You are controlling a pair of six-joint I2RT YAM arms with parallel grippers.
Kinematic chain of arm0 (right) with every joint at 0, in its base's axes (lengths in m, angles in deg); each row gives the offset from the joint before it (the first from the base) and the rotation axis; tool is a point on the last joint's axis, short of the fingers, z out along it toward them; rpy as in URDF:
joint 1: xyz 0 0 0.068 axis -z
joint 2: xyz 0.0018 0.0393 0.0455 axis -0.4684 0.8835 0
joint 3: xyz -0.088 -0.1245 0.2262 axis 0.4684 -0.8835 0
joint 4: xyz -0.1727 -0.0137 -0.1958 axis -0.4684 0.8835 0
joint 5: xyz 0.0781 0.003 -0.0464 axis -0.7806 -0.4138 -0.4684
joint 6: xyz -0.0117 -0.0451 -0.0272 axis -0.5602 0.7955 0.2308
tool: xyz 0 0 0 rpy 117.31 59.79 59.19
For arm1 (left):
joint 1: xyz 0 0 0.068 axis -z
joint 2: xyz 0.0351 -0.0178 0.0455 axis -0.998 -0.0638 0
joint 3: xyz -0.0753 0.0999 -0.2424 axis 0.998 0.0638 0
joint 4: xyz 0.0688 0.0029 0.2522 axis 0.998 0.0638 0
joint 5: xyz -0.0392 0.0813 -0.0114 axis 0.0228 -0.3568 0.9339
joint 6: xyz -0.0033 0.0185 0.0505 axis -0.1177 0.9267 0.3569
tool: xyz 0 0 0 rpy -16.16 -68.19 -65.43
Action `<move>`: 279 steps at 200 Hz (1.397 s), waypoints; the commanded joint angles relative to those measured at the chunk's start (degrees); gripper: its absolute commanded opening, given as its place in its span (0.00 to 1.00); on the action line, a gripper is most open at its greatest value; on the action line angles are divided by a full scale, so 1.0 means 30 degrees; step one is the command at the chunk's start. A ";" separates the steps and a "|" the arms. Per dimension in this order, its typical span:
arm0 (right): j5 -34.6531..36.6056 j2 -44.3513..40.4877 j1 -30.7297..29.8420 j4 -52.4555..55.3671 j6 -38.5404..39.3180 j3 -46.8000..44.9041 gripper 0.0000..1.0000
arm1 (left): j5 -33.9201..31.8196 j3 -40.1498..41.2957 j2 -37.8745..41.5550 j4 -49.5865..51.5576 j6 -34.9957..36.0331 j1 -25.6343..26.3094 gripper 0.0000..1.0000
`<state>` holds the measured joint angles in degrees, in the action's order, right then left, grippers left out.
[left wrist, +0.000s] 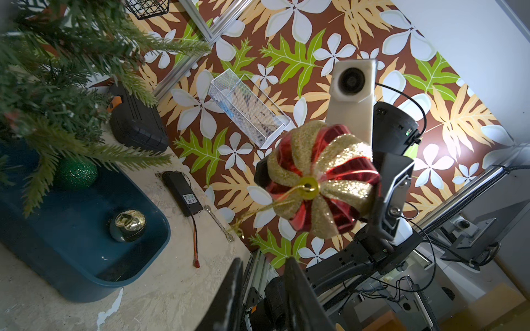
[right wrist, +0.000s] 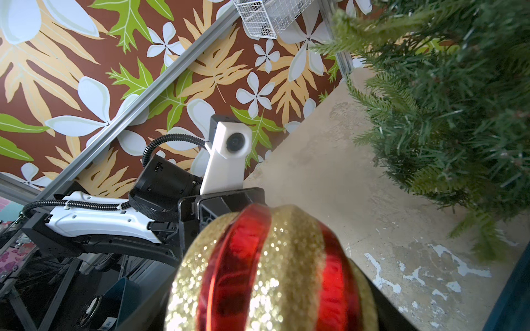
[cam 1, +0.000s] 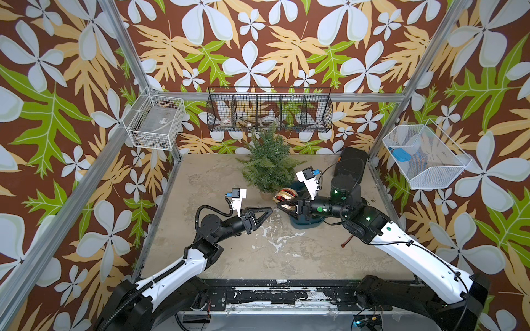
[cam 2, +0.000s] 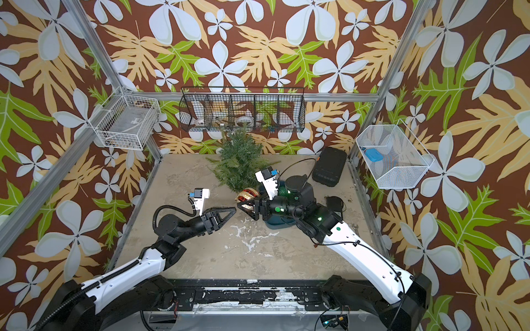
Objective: Decorate the small christmas tree with ornaments
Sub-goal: Pick up an ornament from the container.
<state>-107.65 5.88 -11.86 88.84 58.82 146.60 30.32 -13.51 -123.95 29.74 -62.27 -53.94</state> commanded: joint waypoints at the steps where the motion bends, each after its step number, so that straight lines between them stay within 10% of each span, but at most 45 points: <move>1: -0.0288 -0.0131 -0.0015 -0.0663 -0.0270 0.0093 0.70 | 0.0304 -0.0006 -0.0249 -0.1806 -0.0608 0.0083 0.28; 108: -0.1304 -0.0467 -0.0017 -0.1104 -0.0710 0.0008 0.70 | 0.0012 -0.0353 -0.0899 -0.2350 -0.0536 0.0359 0.39; 214: -0.1471 -0.0731 -0.0058 -0.1344 -0.0890 0.0033 0.69 | 0.0704 -0.0491 -0.0504 -0.2796 -0.0290 0.0361 0.00; 279: -0.0553 -0.0733 -0.0037 -0.0905 -0.0309 0.0400 0.69 | 0.0203 -0.0928 0.0179 -0.0811 0.0744 0.0361 0.00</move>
<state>-110.54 3.69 -11.86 86.81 56.53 147.08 31.33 -14.65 -123.88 24.83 -62.68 -52.91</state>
